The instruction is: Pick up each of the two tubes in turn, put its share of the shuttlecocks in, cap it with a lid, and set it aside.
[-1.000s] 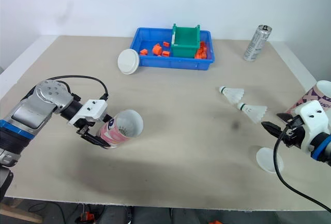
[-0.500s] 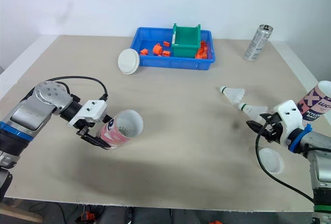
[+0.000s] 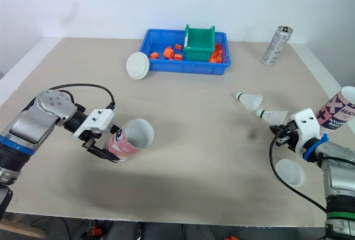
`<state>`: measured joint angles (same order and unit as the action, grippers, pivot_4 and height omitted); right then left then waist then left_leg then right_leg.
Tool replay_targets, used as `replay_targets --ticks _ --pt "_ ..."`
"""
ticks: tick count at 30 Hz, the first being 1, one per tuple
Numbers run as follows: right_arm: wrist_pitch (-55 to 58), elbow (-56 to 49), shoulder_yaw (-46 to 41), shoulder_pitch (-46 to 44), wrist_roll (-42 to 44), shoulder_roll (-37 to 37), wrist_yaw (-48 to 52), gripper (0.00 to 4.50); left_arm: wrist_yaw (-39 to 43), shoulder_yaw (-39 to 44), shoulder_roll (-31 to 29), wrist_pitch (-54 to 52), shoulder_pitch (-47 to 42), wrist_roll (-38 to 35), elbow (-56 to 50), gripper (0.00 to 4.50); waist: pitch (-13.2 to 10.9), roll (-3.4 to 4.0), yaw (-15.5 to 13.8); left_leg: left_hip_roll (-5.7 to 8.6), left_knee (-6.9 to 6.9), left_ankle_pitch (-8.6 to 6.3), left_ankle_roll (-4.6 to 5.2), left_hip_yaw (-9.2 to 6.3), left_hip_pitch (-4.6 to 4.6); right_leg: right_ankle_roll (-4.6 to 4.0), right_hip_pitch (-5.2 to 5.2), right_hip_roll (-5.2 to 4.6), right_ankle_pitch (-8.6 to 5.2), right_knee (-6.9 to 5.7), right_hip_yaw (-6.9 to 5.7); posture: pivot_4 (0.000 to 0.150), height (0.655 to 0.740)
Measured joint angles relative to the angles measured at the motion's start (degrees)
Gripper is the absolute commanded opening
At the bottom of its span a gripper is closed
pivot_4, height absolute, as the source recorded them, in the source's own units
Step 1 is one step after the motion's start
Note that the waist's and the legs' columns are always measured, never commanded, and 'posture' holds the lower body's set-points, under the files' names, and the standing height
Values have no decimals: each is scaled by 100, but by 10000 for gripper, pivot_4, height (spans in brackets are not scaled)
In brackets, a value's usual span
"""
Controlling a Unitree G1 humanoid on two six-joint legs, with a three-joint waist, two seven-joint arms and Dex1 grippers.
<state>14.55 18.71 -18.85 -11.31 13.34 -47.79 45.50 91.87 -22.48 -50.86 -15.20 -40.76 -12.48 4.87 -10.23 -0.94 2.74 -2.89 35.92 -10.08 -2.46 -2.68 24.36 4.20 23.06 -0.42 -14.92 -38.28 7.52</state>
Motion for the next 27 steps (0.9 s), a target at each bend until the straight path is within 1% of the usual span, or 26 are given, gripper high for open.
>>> replay_targets --ticks 3,8,12,14,16,19,22,24,27 --pt "181 -567 -177 192 120 -61 -33 324 8 0 4 0 -1 6 5 32283 -2 9 2 0 0 0 0 1 0 0 2 0 0 0 2 1500 7309" --pt "542 -1728 -297 44 479 -387 135 324 19 -15 67 27 -8 6 17 32283 -3 18 4 -1 3 0 0 2 -2 -4 2 1 3 -1 3 1500 7309" --pt "724 -2259 -295 36 559 -615 294 324 21 -15 86 35 -11 1 22 32283 -3 17 -5 0 2 0 0 2 5 -2 3 0 -2 1 4 1500 7309" --pt "767 -2548 -277 9 571 -840 447 324 34 -15 86 35 -19 0 28 32283 -4 19 -1 1 1 0 0 4 9 1 10 0 -1 1 6 1500 7309" --pt "818 -2860 -220 -235 675 -982 578 324 51 -15 78 35 -26 3 43 32283 -4 20 1 0 0 0 0 3 8 -1 11 1 -1 0 4 1500 7309" --pt "940 -3607 210 -778 990 -1129 913 324 69 -22 81 40 -41 5 78 32283 -4 24 6 -4 0 0 0 2 5 -6 12 3 1 -2 2 1500 7309" --pt "892 -4379 1253 -1372 1051 -1190 1474 324 70 -29 112 63 -65 3 111 32283 -5 22 10 -6 3 0 0 2 6 -8 13 3 0 0 2 1500 7309" --pt "692 -4597 2031 -1833 939 -1131 1886 324 71 -29 142 96 -77 3 131 32283 -6 21 -5 -4 7 1 -1 3 19 -7 21 1 0 1 2 1500 7309" --pt "501 -4627 2395 -2261 887 -1015 2213 324 72 -27 161 101 -79 -18 126 32283 -6 20 -18 -1 13 0 -2 2 37 -2 30 -2 -2 8 3 1500 7309"
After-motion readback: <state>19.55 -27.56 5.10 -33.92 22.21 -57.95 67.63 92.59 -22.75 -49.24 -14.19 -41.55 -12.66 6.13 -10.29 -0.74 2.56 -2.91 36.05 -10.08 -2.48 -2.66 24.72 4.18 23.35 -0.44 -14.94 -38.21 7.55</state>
